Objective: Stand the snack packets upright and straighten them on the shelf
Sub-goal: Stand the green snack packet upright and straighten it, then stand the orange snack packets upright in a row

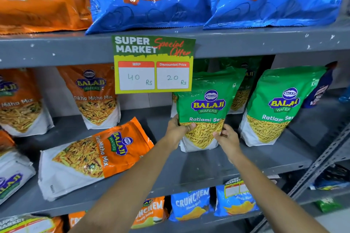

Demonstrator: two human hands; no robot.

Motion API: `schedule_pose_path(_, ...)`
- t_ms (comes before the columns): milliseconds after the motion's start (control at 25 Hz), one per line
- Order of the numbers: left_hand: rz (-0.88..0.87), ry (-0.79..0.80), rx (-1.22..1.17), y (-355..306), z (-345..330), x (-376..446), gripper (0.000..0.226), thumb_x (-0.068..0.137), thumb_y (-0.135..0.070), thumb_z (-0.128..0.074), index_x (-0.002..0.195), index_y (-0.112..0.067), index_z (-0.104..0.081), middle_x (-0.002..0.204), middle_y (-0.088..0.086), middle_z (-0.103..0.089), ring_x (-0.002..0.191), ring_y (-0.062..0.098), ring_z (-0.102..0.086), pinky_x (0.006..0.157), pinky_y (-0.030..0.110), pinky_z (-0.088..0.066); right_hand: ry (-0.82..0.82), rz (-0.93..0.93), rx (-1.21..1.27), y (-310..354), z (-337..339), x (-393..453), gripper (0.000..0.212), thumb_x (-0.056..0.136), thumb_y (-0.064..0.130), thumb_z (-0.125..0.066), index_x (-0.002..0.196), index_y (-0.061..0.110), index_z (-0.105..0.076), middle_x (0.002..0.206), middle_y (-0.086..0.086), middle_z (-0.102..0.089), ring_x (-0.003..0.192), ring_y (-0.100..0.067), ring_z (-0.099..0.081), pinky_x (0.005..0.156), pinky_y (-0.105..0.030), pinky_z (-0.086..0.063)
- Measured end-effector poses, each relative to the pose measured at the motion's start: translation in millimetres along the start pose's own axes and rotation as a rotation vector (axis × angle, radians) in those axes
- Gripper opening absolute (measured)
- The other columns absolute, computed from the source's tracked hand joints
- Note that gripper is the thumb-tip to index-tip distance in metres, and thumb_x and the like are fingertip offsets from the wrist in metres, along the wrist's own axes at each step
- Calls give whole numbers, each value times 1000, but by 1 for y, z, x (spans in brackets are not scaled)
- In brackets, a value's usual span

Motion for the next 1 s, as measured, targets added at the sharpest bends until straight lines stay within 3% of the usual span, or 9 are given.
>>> schedule_pose_path(120, 1, -42, 29, -3, 1, -8, 49, 75, 9, -66, 120, -1, -51, 122, 18, -61, 110, 27, -57, 98, 38, -46, -22, 9, -72, 1, 1, -6, 24, 80, 6, -61, 101, 15, -57, 94, -8, -69, 96, -29, -63, 90, -46, -50)
schedule_pose_path(280, -62, -141, 111, -21, 22, -25, 54, 74, 11, -67, 124, -2, -49, 113, 9, -57, 93, 16, -55, 78, 24, -49, -235, 84, -185, 18, 10, -31, 52, 77, 9, -63, 125, 12, -46, 126, -17, -57, 112, -34, -56, 91, -50, -49)
schedule_pose_path(360, -91, -207, 130, -27, 44, -35, 50, 76, 10, -65, 122, -1, -51, 114, 11, -59, 93, 17, -57, 67, 14, -49, -288, 119, -201, 30, 12, -51, 47, 77, 8, -62, 121, 9, -48, 124, -18, -55, 111, -35, -55, 90, -45, -49)
schedule_pose_path(440, -108, -279, 145, -30, 70, -47, 42, 78, 9, -64, 118, 1, -55, 114, 16, -63, 101, 26, -61, 67, 15, -49, -259, 169, -199, 41, 5, -68, 38, 77, 1, -59, 114, 6, -53, 118, -19, -55, 104, -34, -57, 85, -34, -45)
schedule_pose_path(600, -161, -395, 225, -46, 121, -83, 27, 81, 8, -60, 108, 4, -59, 84, 10, -63, 68, 10, -56, 44, 3, -42, -137, 161, -120, 47, -25, -100, 27, 76, -6, -56, 102, 1, -61, 113, -21, -61, 91, -31, -60, 74, -23, -41)
schedule_pose_path(720, -145, -494, 253, -59, 167, -106, 28, 83, 16, -47, 104, 3, -60, 66, 2, -57, 58, 9, -54, 34, 2, -35, -17, 83, -119, 40, -62, -125, 23, 78, -1, -59, 101, -1, -62, 102, -19, -66, 86, -26, -57, 74, -23, -40)
schedule_pose_path(800, -129, -552, 376, -70, 197, -120, 27, 83, 14, -47, 104, 4, -61, 65, 3, -58, 58, 7, -61, 42, 2, -41, 114, -6, -69, 32, -101, -139, 26, 79, 6, -62, 104, 0, -62, 105, -20, -68, 91, -30, -62, 86, -35, -49)
schedule_pose_path(880, -132, -561, 544, -78, 225, -128, 25, 81, 10, -53, 103, 4, -63, 76, 15, -67, 81, 22, -68, 68, 16, -51, 206, -102, -62, 24, -137, -150, 33, 79, 14, -65, 108, 0, -60, 105, -21, -67, 96, -34, -63, 92, -48, -50)
schedule_pose_path(1000, -132, -517, 775, -83, 261, -129, 26, 79, 5, -58, 104, 1, -65, 105, 22, -69, 102, 35, -63, 89, 36, -49, 321, -310, 14, 14, -187, -164, 41, 79, 23, -67, 112, 1, -56, 103, -14, -60, 106, -36, -60, 92, -45, -52)
Point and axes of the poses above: each hand's wrist, its own x-axis towards the middle knuckle, its own z-axis out of the back of the hand, y = z × x, the point moved 10 cm from there along x, towards the middle knuckle
